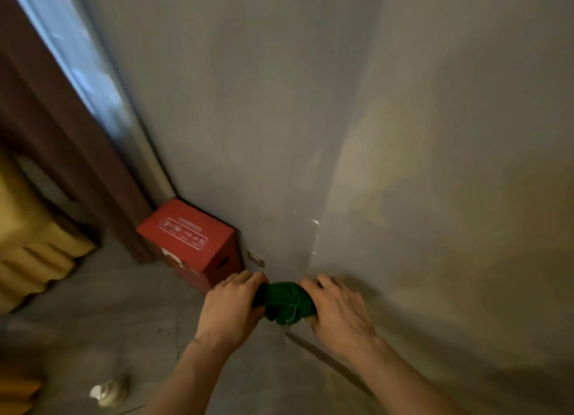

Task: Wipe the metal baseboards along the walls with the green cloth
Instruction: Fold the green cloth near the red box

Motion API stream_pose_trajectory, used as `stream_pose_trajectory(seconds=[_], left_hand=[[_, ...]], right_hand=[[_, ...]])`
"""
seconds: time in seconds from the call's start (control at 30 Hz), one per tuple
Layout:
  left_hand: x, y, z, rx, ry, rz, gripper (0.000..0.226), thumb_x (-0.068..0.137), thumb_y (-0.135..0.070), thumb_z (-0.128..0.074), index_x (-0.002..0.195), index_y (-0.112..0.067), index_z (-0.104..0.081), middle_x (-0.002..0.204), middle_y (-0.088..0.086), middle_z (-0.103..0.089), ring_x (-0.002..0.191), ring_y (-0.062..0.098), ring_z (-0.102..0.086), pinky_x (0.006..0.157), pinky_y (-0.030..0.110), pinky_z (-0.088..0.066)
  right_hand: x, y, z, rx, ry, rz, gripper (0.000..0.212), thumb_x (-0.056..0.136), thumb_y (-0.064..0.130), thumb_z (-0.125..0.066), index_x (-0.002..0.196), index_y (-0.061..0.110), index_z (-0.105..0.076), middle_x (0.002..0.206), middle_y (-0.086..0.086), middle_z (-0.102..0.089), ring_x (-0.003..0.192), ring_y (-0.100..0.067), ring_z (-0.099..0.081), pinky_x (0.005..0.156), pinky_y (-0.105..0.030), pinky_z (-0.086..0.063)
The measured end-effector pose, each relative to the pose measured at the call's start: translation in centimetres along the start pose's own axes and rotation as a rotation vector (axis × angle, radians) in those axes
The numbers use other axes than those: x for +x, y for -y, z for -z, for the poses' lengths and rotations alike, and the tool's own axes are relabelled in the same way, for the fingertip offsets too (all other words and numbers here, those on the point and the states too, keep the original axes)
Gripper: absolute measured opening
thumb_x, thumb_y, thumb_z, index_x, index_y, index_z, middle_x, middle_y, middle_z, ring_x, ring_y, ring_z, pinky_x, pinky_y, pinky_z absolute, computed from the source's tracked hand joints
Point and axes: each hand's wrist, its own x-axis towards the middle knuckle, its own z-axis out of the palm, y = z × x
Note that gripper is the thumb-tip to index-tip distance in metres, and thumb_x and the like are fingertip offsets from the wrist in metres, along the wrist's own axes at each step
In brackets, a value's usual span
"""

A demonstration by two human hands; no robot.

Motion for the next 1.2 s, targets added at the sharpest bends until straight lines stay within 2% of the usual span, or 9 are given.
stream_pose_trajectory(seconds=[0.13,0.33,0.6,0.77,0.9,1.0,1.13,1.2], left_hand=[[0.1,5.5,4.7,0.016,-0.076,0.089,0.037,0.077,-0.037,-0.074,0.109,-0.035,-0.057,0.107,-0.011,-0.063,0.099,0.020,-0.062,0.070,0.036,-0.047],[0.8,14.9,9.7,-0.011,-0.150,0.163,0.036,0.075,-0.038,-0.074,0.106,-0.033,-0.056,0.105,-0.010,-0.064,0.099,0.021,-0.061,0.069,0.036,-0.045],[3.6,24.5,11.9,-0.031,-0.165,0.205,0.033,0.074,-0.033,-0.078,0.098,-0.031,-0.057,0.097,-0.008,-0.066,0.091,0.021,-0.064,0.065,0.034,-0.043],[7.4,29.4,9.7,-0.027,-0.110,0.252,0.034,0.074,-0.035,-0.079,0.098,-0.029,-0.056,0.099,-0.007,-0.066,0.090,0.023,-0.064,0.062,0.033,-0.034],[11.4,33.2,6.2,-0.045,-0.045,0.298,0.033,0.076,-0.035,-0.076,0.101,-0.030,-0.055,0.101,-0.007,-0.066,0.091,0.022,-0.064,0.063,0.034,-0.037],[14.9,35.8,2.9,-0.044,0.005,0.356,0.033,0.078,-0.039,-0.074,0.103,-0.031,-0.054,0.103,-0.008,-0.066,0.092,0.021,-0.064,0.064,0.033,-0.038],[19.1,38.7,-1.9,-0.085,0.114,0.419,0.034,0.083,-0.041,-0.071,0.109,-0.032,-0.052,0.109,-0.008,-0.066,0.099,0.021,-0.064,0.075,0.036,-0.047],[20.8,39.9,-4.2,-0.117,0.160,0.444,0.034,0.086,-0.040,-0.069,0.115,-0.033,-0.052,0.113,-0.008,-0.066,0.104,0.021,-0.063,0.083,0.037,-0.050]], right_hand=[[5.4,5.4,1.8,-0.022,-0.040,0.103,0.042,0.081,0.026,-0.062,0.119,0.033,-0.045,0.100,0.001,-0.050,0.090,-0.025,-0.055,0.058,-0.032,-0.033],[13.0,14.4,2.6,-0.025,-0.075,0.156,0.042,0.079,0.031,-0.069,0.116,0.031,-0.047,0.102,0.001,-0.053,0.093,-0.026,-0.058,0.060,-0.031,-0.031],[20.8,21.6,0.8,-0.009,-0.093,0.140,0.046,0.081,0.027,-0.067,0.121,0.031,-0.045,0.111,0.001,-0.052,0.102,-0.024,-0.057,0.068,-0.033,-0.041],[26.8,22.4,-2.2,-0.019,-0.026,0.151,0.049,0.081,0.021,-0.069,0.123,0.028,-0.044,0.115,0.001,-0.050,0.106,-0.024,-0.054,0.071,-0.035,-0.044],[32.4,21.4,-5.9,-0.012,0.068,0.154,0.053,0.078,0.012,-0.068,0.123,0.026,-0.043,0.117,-0.001,-0.049,0.105,-0.025,-0.053,0.072,-0.037,-0.045],[37.0,20.0,-9.3,-0.002,0.165,0.145,0.056,0.076,0.015,-0.071,0.124,0.024,-0.044,0.118,-0.002,-0.049,0.104,-0.026,-0.054,0.073,-0.037,-0.045],[42.1,18.0,-14.1,-0.031,0.267,0.129,0.055,0.076,0.014,-0.071,0.123,0.026,-0.044,0.118,-0.001,-0.052,0.096,-0.024,-0.057,0.067,-0.032,-0.040],[44.2,17.1,-16.3,-0.021,0.309,0.114,0.052,0.080,0.013,-0.068,0.124,0.026,-0.044,0.120,-0.001,-0.052,0.095,-0.023,-0.057,0.069,-0.032,-0.043]])
